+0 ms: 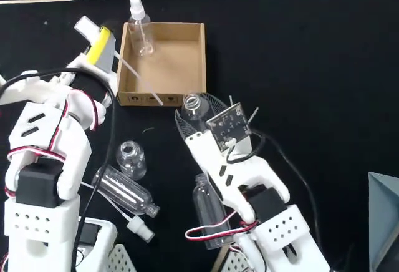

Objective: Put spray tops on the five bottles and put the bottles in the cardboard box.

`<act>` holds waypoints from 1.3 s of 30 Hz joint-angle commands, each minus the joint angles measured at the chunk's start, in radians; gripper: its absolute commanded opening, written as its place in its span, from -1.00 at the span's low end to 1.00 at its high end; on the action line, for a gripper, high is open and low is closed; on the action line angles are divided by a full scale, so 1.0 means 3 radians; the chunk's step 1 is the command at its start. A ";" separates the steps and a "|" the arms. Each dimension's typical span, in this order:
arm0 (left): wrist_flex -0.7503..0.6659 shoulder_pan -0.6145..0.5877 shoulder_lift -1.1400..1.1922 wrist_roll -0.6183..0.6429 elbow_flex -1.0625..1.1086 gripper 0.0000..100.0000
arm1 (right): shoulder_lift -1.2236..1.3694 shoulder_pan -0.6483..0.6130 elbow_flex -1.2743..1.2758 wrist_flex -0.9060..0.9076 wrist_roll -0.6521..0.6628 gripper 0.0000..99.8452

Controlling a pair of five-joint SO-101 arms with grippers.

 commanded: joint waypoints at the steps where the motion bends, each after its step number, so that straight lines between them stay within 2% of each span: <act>1: -0.0087 -0.0028 -0.0061 0.0128 -0.0049 -0.94 | -0.0090 -0.0066 -0.0023 -0.0102 0.0036 -0.81; 11: -0.0087 0.0008 -0.0056 0.0184 -0.0023 -0.94 | -0.0084 -0.0072 -0.0008 -0.0102 0.0046 -0.80; 17: -0.0092 0.0008 -0.0056 0.0189 0.0008 -0.94 | -0.0100 -0.0307 0.0100 -0.0102 0.0317 -0.81; 26: -0.0107 0.0013 -0.0056 0.0189 0.0136 -0.94 | -0.0100 -0.0378 0.0115 -0.0102 0.0317 -0.81; 33: -0.0511 0.0033 -0.0056 0.0189 0.0463 -0.94 | -0.0100 -0.0378 0.0115 -0.0102 0.0317 -0.81; 39: -0.0634 0.0335 -0.0061 0.0174 0.0555 -0.94 | -0.0100 -0.0378 0.0115 -0.0102 0.0317 -0.81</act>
